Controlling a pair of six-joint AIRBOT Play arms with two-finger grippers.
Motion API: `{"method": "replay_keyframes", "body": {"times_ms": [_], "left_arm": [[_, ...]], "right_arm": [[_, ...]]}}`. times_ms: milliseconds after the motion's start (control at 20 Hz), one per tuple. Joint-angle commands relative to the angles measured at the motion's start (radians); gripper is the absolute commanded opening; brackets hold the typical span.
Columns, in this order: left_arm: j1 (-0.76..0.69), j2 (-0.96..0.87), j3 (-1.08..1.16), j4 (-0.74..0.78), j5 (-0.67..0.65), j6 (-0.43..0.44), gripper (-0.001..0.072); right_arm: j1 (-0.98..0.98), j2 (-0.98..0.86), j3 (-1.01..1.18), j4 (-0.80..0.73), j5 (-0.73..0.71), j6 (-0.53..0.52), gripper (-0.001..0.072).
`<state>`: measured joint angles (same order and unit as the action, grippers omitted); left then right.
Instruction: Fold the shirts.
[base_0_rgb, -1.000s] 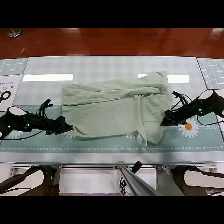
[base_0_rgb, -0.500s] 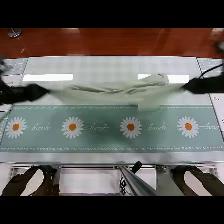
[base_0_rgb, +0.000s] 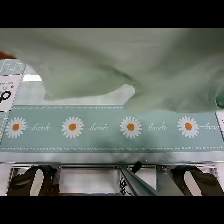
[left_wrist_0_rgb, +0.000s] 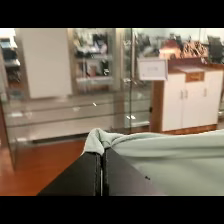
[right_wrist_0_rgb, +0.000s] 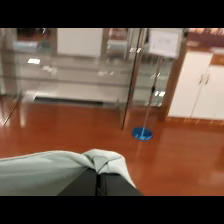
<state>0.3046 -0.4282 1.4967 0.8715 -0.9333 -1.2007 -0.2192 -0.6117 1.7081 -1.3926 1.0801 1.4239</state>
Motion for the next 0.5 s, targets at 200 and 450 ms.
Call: {"method": "replay_keyframes", "body": {"times_ms": [200, 450], "left_arm": [[0.001, 0.024, 0.150, 0.277, -0.366, -0.165, 0.0014], [0.002, -0.079, 0.109, 0.350, -0.647, -0.185, 0.0014]], "right_arm": [[0.001, 0.016, 0.144, -0.132, 0.222, 0.035, 0.0025], [0.001, -0.108, 0.143, -0.126, 0.440, 0.031, 0.0025]]}}
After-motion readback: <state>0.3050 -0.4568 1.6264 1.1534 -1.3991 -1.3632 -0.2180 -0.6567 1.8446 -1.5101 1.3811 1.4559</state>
